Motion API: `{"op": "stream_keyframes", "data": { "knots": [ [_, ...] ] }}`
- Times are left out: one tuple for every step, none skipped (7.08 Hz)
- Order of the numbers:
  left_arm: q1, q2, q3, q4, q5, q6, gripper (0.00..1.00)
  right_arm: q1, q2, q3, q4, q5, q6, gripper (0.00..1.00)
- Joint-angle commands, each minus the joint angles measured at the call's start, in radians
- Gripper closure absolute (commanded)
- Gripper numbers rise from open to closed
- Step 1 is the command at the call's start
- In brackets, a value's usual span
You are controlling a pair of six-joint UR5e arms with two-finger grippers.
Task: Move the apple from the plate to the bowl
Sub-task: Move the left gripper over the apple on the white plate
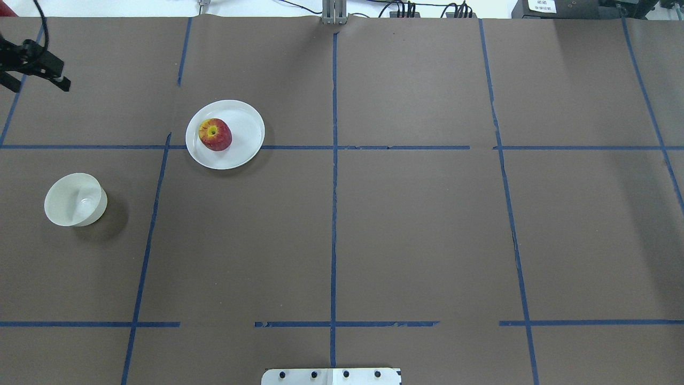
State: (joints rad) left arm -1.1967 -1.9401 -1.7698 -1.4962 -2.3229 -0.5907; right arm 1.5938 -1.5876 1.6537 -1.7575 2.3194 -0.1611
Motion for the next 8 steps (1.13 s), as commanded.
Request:
{"op": "stream_keyframes", "data": {
  "knots": [
    [0.159,-0.133,0.099,-0.009,0.042,-0.194,0.00,0.000,0.000,0.000,0.000,0.000,0.000,0.00],
    [0.189,-0.170,0.162,-0.066,0.063,-0.263,0.00,0.000,0.000,0.000,0.000,0.000,0.000,0.00],
    [0.227,-0.186,0.255,-0.210,0.109,-0.362,0.00,0.000,0.000,0.000,0.000,0.000,0.000,0.00],
    [0.244,-0.192,0.298,-0.273,0.126,-0.406,0.00,0.000,0.000,0.000,0.000,0.000,0.000,0.00],
    [0.274,-0.216,0.315,-0.274,0.128,-0.444,0.00,0.000,0.000,0.000,0.000,0.000,0.000,0.00],
    [0.285,-0.241,0.334,-0.274,0.128,-0.461,0.00,0.000,0.000,0.000,0.000,0.000,0.000,0.00],
    [0.310,-0.250,0.345,-0.277,0.128,-0.492,0.00,0.000,0.000,0.000,0.000,0.000,0.000,0.00],
    [0.321,-0.275,0.372,-0.277,0.155,-0.501,0.00,0.000,0.000,0.000,0.000,0.000,0.000,0.00]
  ]
}}
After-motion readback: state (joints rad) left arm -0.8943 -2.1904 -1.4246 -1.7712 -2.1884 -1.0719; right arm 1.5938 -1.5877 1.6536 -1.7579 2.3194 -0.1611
